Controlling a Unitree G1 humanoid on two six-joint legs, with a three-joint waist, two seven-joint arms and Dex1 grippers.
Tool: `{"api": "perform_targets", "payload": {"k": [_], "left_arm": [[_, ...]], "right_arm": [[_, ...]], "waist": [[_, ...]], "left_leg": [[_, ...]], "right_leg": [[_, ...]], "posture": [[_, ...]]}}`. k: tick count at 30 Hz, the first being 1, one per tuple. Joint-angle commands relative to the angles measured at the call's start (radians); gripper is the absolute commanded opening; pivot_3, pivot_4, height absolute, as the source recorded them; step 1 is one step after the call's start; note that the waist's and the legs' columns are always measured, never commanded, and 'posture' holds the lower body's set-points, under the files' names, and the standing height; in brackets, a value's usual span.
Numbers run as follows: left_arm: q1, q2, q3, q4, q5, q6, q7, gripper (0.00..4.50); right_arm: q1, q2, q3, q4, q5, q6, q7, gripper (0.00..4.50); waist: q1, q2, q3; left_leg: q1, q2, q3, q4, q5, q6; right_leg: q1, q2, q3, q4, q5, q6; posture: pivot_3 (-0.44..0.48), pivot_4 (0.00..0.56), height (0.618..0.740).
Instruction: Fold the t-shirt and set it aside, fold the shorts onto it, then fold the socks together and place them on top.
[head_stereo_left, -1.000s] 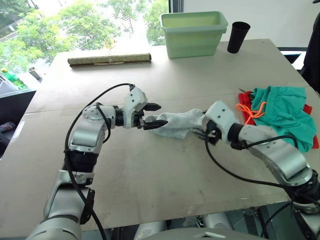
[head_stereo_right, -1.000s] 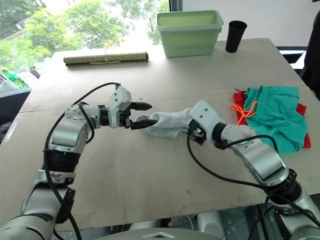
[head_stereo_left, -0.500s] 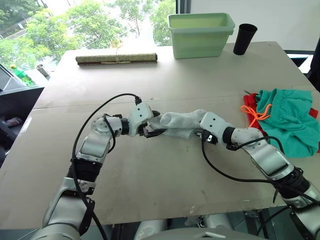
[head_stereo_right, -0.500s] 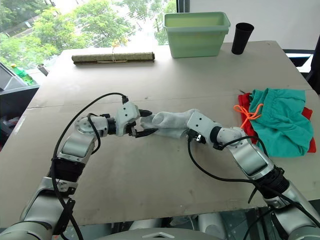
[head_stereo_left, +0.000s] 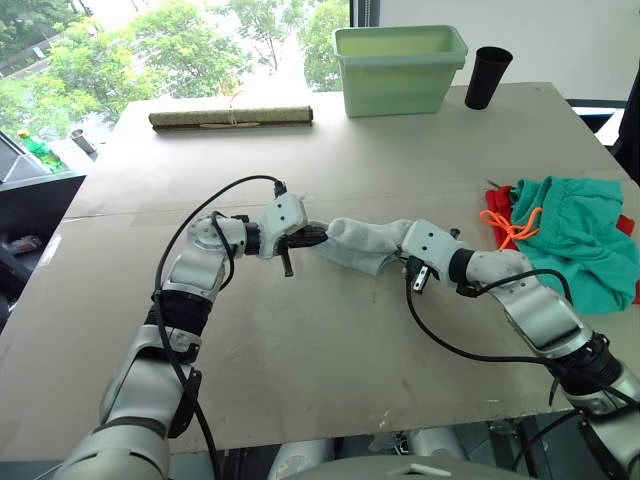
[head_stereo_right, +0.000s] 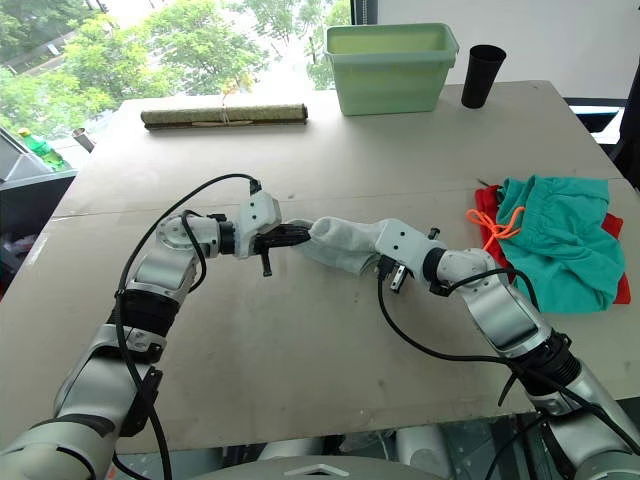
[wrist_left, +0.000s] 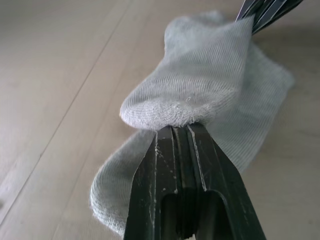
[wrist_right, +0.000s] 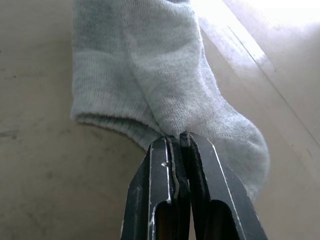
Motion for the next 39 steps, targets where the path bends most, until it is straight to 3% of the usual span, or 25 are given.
{"api": "perform_targets", "payload": {"k": [1,8,9,11,14,26,29,34,38,39], "left_arm": [[-0.045,0.017,0.045,-0.004,-0.04,0.007,-0.026,0.06],[0.009,0.04,0.03,-0.059,-0.026,0.067,-0.041,0.06],[0.035,0.05,0.036,-0.087,-0.029,0.079,-0.039,0.68],[0.077,0.069,0.043,-0.119,-0.013,0.053,-0.019,1.41],[0.111,0.091,0.036,-0.14,0.01,0.004,-0.01,2.86],[0.026,0.04,-0.041,-0.114,0.085,-0.176,-0.002,2.86],[-0.011,0.027,-0.079,-0.028,0.136,-0.261,0.002,2.11],[-0.044,0.036,-0.11,0.066,0.165,-0.337,-0.041,0.01],[-0.053,0.041,-0.074,0.018,0.035,-0.137,-0.178,0.01],[-0.057,0.046,-0.07,0.01,0.028,-0.121,-0.188,0.53]], "right_arm": [[-0.051,0.003,-0.041,-0.072,0.016,0.038,0.033,0.0],[-0.087,0.024,-0.046,-0.089,0.036,0.143,0.049,0.0],[-0.084,0.022,-0.04,-0.092,0.035,0.152,0.052,0.0],[-0.074,0.021,-0.031,-0.097,0.034,0.163,0.055,0.0],[-0.064,0.022,-0.025,-0.1,0.031,0.166,0.056,0.0],[-0.068,0.048,-0.027,-0.081,0.023,0.165,0.039,0.0],[-0.068,0.051,-0.034,-0.083,0.021,0.17,0.036,0.0],[-0.06,0.048,-0.04,-0.089,0.022,0.177,0.038,0.0],[-0.049,0.041,-0.044,-0.088,0.019,0.177,0.037,0.0],[-0.047,0.041,-0.045,-0.087,0.018,0.177,0.036,0.0]], "waist": [[0.0,0.0,0.0],[0.0,0.0,0.0],[-0.001,0.0,0.0],[-0.004,0.0,0.0],[-0.001,0.0,0.0],[0.004,0.0,0.0],[0.002,0.0,0.0],[-0.001,0.0,0.0],[0.001,0.0,0.0],[0.001,0.0,0.0]], "left_leg": [[0.0,0.0,0.0,0.0,0.0,0.0],[0.0,0.0,-0.001,0.0,0.0,0.0],[0.0,0.0,-0.001,0.0,0.0,0.0],[0.0,0.0,0.0,0.0,0.0,0.0],[0.0,0.0,-0.001,0.0,0.0,0.0],[0.0,-0.002,-0.002,0.0,0.0,0.0],[0.0,-0.002,-0.002,0.0,0.0,0.0],[0.0,-0.002,-0.002,0.0,0.0,0.0],[0.0,-0.002,-0.002,0.0,0.0,0.0],[0.0,-0.002,-0.002,0.0,0.0,0.0]], "right_leg": [[0.0,0.0,0.0,0.0,0.0,0.0],[0.0,0.0,-0.001,0.0,0.0,0.0],[0.0,0.0,-0.001,0.0,0.0,0.0],[0.0,0.0,0.0,0.0,0.0,0.0],[0.0,0.0,-0.001,0.0,0.0,0.0],[0.0,-0.003,-0.002,0.001,0.0,0.0],[0.0,-0.003,-0.003,0.001,0.0,0.0],[0.0,-0.003,-0.003,0.0,0.0,0.0],[0.0,-0.003,-0.004,0.001,0.0,0.0],[0.0,-0.003,-0.004,0.001,0.0,0.0]], "posture": [[0.0,0.15,0.74],[0.0,0.15,0.74],[0.0,0.15,0.74],[0.0,0.15,0.74],[0.0,0.15,0.74],[0.0,0.15,0.74],[0.0,0.15,0.74],[0.0,0.15,0.74],[0.0,0.15,0.74],[0.0,0.15,0.74]]}}
